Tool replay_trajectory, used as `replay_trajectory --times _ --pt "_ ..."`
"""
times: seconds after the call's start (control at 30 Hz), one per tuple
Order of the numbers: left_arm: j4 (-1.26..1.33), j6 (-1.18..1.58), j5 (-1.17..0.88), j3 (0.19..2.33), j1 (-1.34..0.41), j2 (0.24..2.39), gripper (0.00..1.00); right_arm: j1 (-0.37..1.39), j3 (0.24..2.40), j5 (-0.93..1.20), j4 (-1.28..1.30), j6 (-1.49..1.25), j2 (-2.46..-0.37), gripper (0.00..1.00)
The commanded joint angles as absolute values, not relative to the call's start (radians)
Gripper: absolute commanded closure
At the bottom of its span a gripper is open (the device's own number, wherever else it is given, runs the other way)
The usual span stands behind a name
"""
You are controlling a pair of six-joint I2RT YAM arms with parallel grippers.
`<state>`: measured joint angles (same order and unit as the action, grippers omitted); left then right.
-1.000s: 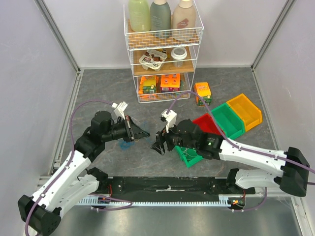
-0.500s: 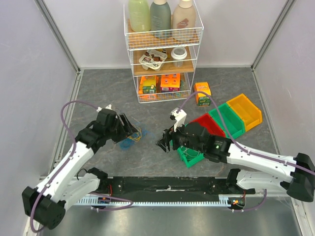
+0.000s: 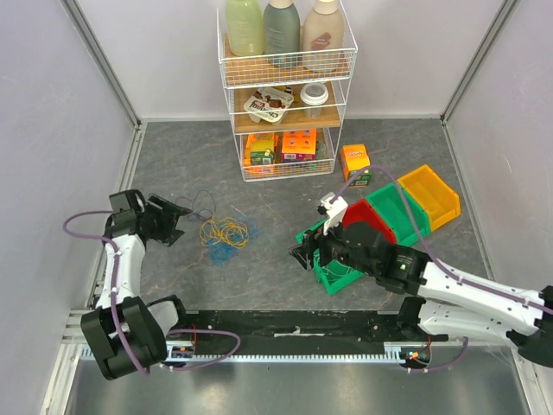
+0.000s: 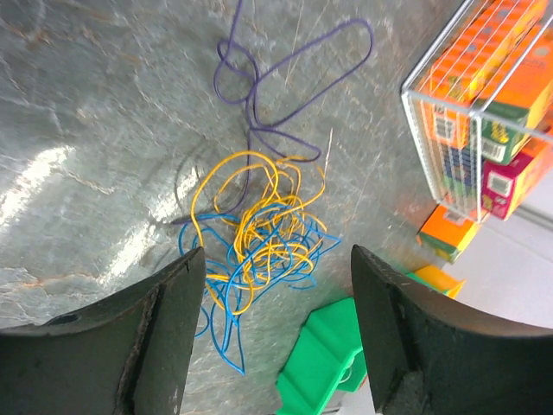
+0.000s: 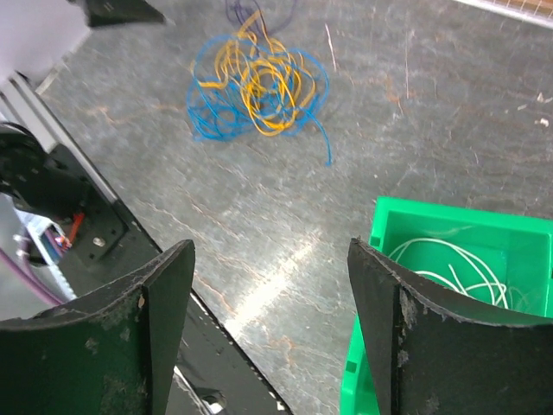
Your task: Untangle the cables
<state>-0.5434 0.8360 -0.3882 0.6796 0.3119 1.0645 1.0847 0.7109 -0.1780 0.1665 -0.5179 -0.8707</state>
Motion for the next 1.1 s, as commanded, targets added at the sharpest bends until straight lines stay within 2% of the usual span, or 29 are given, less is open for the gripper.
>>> replay_trajectory --times 0.0,0.2,0.33,0.67,0.77,0.9,1.07 --pt "-0.488 0.801 -0.486 0.680 0.425 1.049 0.25 1.091 0.745 -0.150 0.134 -0.476 -0.943 0.21" --pt "-0.419 0.839 -0.503 0.695 0.482 1.215 0.25 1.091 0.710 -0.115 0.087 -0.500 -0.947 0.20" --pt "-0.266 0.911 -0.549 0.669 0.480 1.337 0.42 1.089 0.680 -0.138 0.107 -0.500 -0.890 0.19" --pt "-0.065 0.995 -0.446 0.612 0.364 1.463 0.41 1.089 0.670 -0.153 0.115 -0.503 -0.894 0.18" --pt "-0.026 1.037 -0.424 0.601 0.350 1.499 0.50 1.089 0.676 -0.143 0.124 -0.505 -0.900 0.18" --pt "-0.003 1.069 -0.335 0.581 0.351 1.503 0.51 1.089 0.672 -0.153 0.141 -0.509 -0.887 0.18" --pt "0.031 1.084 -0.337 0.597 0.350 1.574 0.51 1.089 0.655 -0.161 0.140 -0.543 -0.861 0.18"
